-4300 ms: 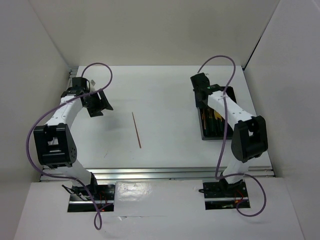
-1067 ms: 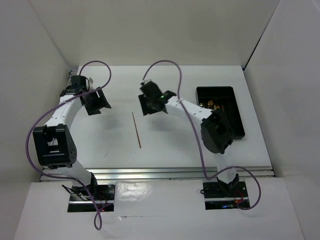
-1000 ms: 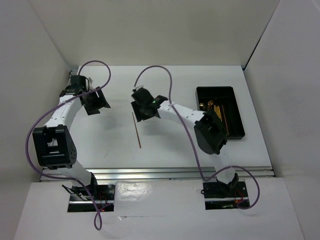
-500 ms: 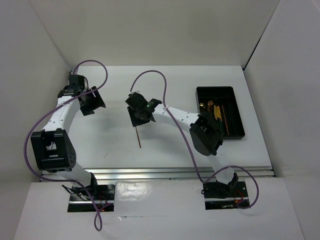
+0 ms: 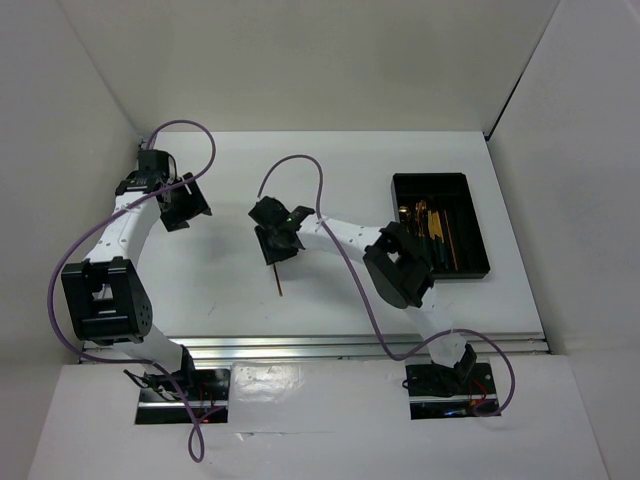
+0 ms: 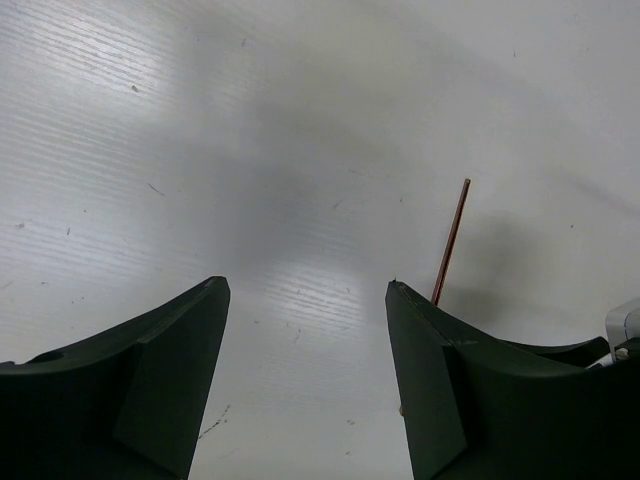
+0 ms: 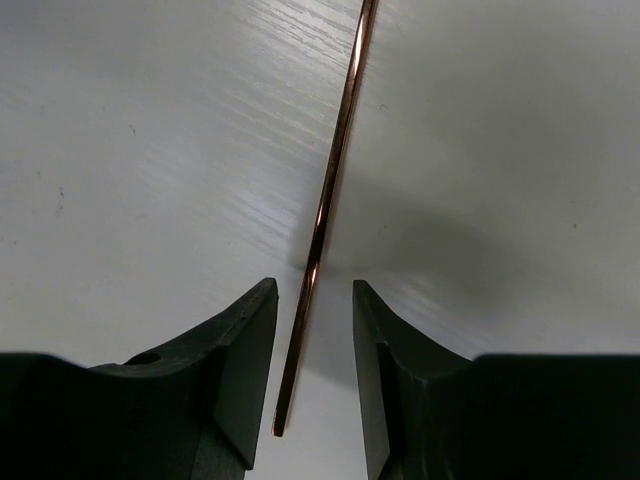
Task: Sort the eating utensils into containers
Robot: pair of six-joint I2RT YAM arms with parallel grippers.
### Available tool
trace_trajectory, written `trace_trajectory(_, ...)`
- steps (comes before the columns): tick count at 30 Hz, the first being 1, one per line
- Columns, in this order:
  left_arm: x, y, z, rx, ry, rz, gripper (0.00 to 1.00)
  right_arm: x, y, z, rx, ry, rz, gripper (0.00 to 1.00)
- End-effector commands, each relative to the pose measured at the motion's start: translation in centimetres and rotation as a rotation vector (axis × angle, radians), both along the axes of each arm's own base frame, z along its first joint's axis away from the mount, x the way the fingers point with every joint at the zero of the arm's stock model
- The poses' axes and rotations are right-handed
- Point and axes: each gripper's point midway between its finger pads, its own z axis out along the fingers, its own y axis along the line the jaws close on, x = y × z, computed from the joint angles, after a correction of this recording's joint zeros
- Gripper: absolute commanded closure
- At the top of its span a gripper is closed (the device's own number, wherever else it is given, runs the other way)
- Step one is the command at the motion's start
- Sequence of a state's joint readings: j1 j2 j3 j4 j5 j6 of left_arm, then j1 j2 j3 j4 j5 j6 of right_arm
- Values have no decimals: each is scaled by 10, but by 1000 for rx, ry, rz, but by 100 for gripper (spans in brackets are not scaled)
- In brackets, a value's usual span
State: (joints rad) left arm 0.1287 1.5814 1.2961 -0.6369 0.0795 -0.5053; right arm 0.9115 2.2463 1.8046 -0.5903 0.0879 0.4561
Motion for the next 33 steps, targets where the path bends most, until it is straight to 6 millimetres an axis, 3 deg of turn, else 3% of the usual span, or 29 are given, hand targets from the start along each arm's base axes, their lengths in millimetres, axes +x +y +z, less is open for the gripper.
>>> trace_trajectory(1, 0, 0, 10, -13, -23, 15, 22, 0, 10, 4, 24, -16, 1, 58)
trace_trajectory(19, 0, -1, 10, -15, -25, 2, 22, -6, 5, -27, -47, 18, 1, 64)
trace_trajectory(25, 0, -1, 10, -15, -25, 2, 22, -1, -1, -34, -86, -1, -19, 71)
trace_trajectory(33, 0, -1, 6, -16, -16, 3, 22, -1, -19, -59, -195, 15, -42, 82)
